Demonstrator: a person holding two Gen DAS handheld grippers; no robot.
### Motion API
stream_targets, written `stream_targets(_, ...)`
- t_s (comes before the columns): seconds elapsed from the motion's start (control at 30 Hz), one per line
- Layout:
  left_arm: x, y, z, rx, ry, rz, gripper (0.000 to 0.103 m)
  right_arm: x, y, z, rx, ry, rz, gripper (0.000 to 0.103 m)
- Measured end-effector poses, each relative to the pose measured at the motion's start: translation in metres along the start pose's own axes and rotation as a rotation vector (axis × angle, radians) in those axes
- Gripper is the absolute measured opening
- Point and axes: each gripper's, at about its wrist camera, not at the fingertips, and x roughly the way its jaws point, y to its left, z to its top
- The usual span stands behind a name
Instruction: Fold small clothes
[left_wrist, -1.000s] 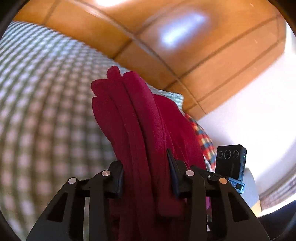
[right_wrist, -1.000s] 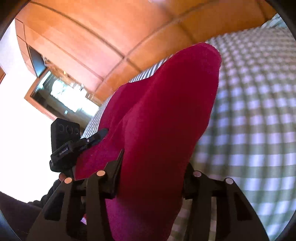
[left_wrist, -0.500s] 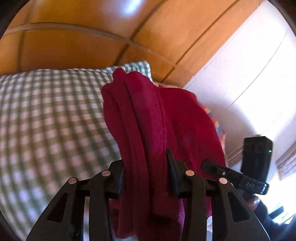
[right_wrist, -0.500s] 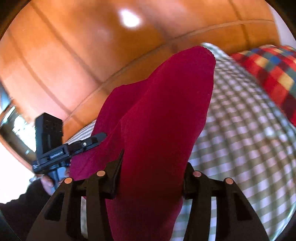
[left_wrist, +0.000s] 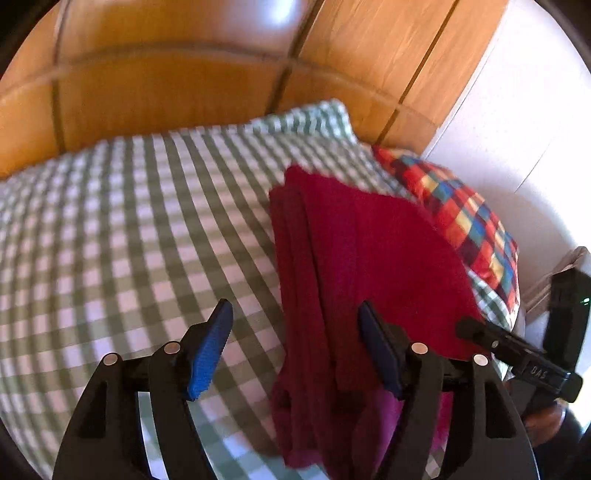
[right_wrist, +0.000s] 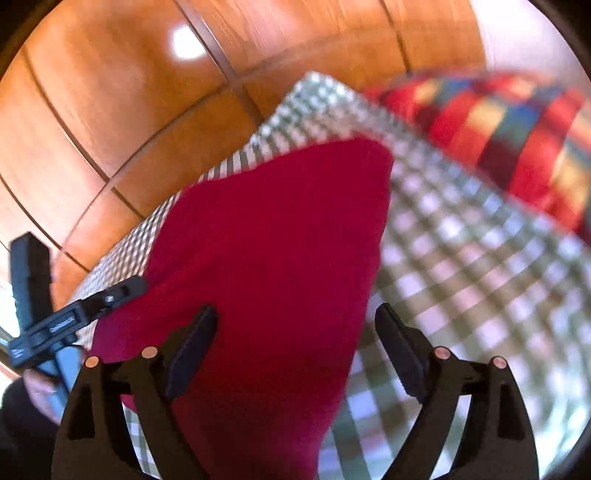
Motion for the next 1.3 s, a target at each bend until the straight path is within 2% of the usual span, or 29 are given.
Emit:
stream_targets(0.13,-0.033,-0.012,-0.016,0.032,-0.074,0.037,0.07,-0.027,0.021,-0.006,-0.111,-0.042,-0.059,0.086)
stream_targets(0.17,-0.034,-0.017,-0.021,0.057,-0.063,0.045,0.07,-0.03,0.025,-0.013,-0.13,-0.039,-0.077,0.086)
stream_targets(0.27,-0.017,-0.028,-0.031,0.124,0.004,0.163,0.07,-0.022,0.032,-0.034,-0.146,0.033,-0.135,0.082)
stream_targets(0.33,-0.001,-0.022,-0.039,0.11,0.064,0.182,0.07,0.0,0.027,-0.053,-0.123,0.121,-0.153,0.078)
stream_targets(0.37,0.002,-0.02,-0.043,0.108,0.066,0.19,0.072,0.012,0.022,-0.057,-0.105,0.129,-0.155,0.078)
stream_targets(0.5,-0.005,-0.019,-0.044,0.086,0.048,0.193,0.073,0.017,0.011,-0.058,-0.035,0.108,-0.124,0.08)
stream_targets(0.77,-0.049,-0.037,-0.051,0.084,-0.06,0.238,0.073,-0.01,0.029,-0.047,-0.065,0.035,-0.229,0.086)
stream_targets(0.87,-0.069,-0.047,-0.057,0.094,-0.12,0.257,0.084,-0.022,0.038,-0.045,-0.077,0.0,-0.263,0.092)
stream_targets(1.13,-0.105,-0.063,-0.069,0.101,-0.176,0.284,0.095,-0.051,0.065,-0.048,-0.052,-0.079,-0.283,0.1)
stream_targets(1.3,-0.121,-0.063,-0.08,0.088,-0.194,0.305,0.099,-0.056,0.08,-0.057,-0.05,-0.095,-0.308,0.1)
